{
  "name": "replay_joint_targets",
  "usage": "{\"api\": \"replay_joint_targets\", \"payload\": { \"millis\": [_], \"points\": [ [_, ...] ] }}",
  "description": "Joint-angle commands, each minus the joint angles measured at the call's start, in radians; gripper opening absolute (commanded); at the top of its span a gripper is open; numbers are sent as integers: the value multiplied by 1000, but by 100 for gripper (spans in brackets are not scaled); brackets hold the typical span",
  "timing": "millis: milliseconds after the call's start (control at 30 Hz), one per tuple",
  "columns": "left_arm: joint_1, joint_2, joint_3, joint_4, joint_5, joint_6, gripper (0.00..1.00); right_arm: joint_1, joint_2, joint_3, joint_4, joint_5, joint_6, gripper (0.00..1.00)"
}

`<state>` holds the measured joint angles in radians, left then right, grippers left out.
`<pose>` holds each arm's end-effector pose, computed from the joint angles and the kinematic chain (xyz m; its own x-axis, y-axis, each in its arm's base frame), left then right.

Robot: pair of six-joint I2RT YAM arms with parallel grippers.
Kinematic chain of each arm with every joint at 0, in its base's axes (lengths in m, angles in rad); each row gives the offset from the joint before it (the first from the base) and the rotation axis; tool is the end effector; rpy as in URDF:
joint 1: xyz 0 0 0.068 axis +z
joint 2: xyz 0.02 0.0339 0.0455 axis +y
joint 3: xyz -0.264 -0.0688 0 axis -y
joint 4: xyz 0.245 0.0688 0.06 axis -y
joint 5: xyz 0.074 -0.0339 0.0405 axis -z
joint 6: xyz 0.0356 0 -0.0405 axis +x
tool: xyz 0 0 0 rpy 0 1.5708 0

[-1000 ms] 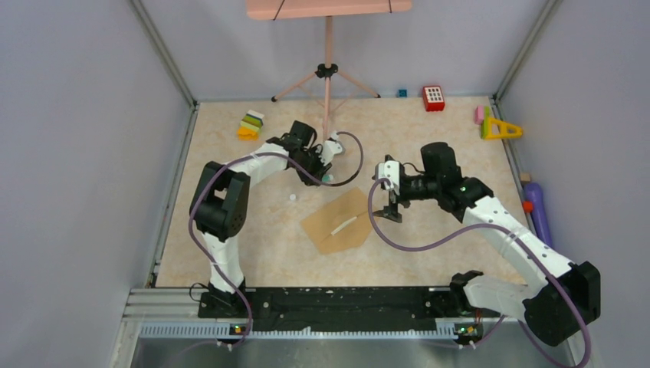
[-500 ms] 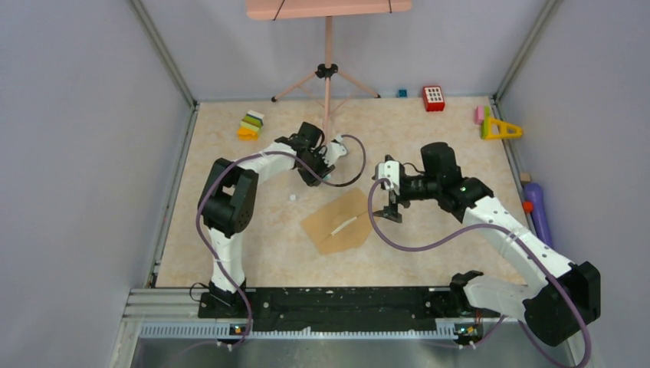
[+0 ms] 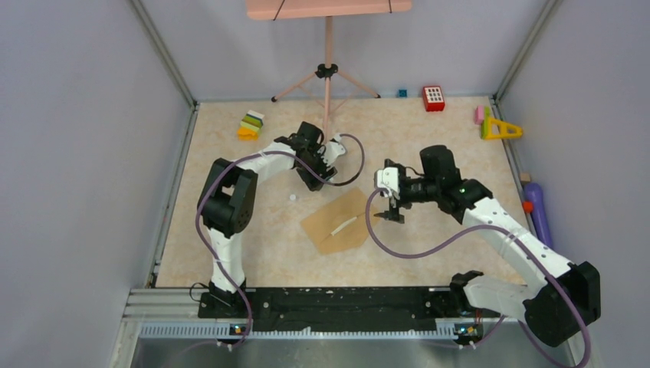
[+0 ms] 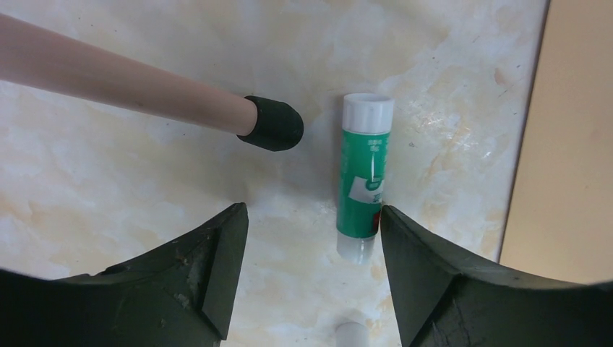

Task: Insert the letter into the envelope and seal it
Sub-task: Place the solid glue at the center of the board.

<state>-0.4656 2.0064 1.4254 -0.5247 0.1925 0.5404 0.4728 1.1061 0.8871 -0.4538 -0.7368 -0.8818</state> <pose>0.3704 -0.1937 0.1712 -0.4187 0.7755 -0.4726 0.8545 0.5126 0.0841 0.1960 0.1271 0.2923 0.2687 -0.5047 -0.8204 -0.9401 0.0480 -0.3375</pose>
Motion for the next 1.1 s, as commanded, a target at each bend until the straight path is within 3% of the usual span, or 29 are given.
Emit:
{"api": "replay_joint_targets", "payload": {
  "millis": [0, 233, 667, 1067],
  "points": [
    [1, -90, 11, 6, 14, -18, 73, -1, -26, -43, -37, 5, -154, 99],
    [-11, -76, -10, 13, 4, -33, 78, 173, -1, -151, 19, 159, -274, 99],
    [-27, -166, -97, -27, 20, -46, 84, 394, 105, -296, 324, 379, -279, 99],
    [-97, -181, -220, 20, -121, -75, 85, 428, 82, -339, 428, 512, -233, 99]
  ]
}}
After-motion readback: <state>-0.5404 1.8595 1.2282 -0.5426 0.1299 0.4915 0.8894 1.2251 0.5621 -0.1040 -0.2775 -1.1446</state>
